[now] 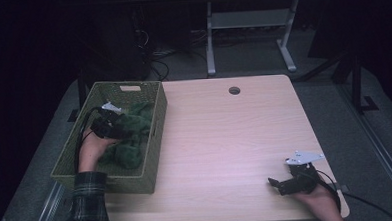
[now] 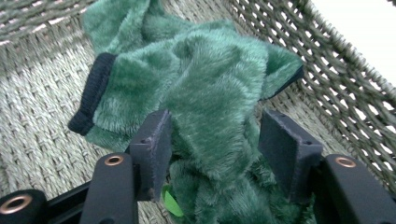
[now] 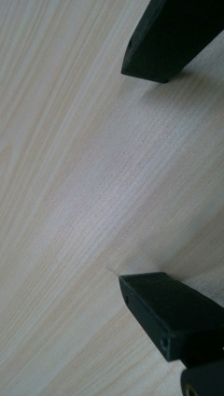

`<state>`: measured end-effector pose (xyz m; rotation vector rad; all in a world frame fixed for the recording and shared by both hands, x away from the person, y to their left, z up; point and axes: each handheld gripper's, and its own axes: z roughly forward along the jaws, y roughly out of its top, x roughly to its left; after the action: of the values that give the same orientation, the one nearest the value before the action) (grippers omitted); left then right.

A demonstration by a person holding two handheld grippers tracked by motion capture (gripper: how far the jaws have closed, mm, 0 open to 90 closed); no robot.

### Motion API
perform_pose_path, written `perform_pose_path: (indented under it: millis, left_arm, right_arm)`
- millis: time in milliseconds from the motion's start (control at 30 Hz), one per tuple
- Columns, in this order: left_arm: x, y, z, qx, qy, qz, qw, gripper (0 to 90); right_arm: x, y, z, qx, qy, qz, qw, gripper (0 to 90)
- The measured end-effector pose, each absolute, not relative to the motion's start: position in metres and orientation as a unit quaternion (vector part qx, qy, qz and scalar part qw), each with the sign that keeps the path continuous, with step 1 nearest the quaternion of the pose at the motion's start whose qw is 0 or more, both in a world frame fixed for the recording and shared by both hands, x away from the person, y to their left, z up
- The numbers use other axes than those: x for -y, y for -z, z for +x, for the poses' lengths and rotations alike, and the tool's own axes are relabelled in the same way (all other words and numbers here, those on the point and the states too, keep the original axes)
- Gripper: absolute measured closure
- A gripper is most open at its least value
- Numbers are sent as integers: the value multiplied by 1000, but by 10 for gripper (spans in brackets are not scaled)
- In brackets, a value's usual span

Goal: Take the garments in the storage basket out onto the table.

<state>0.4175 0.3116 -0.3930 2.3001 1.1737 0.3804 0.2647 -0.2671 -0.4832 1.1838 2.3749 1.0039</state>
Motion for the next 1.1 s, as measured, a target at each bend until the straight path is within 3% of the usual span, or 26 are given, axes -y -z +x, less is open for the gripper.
perform_pose_path:
  millis: [233, 400, 467, 767, 1100]
  left_arm:
    - [-311, 401, 420, -438, -125, 855, 248, 523]
    - [-311, 403, 420, -442, -106, 856, 246, 758]
    - [-312, 402, 421, -449, -97, 854, 245, 810]
    - [-318, 392, 418, -468, -78, 835, 279, 844]
    - [-322, 368, 406, -471, -71, 804, 356, 856]
  right_arm:
    - [267, 483, 265, -827, -350, 413, 151, 15]
    - [267, 483, 265, -827, -350, 412, 152, 15]
    - [267, 483, 265, -827, -350, 412, 153, 15]
    - [267, 483, 264, -826, -349, 415, 154, 15]
    - [267, 483, 264, -826, -349, 415, 154, 15]
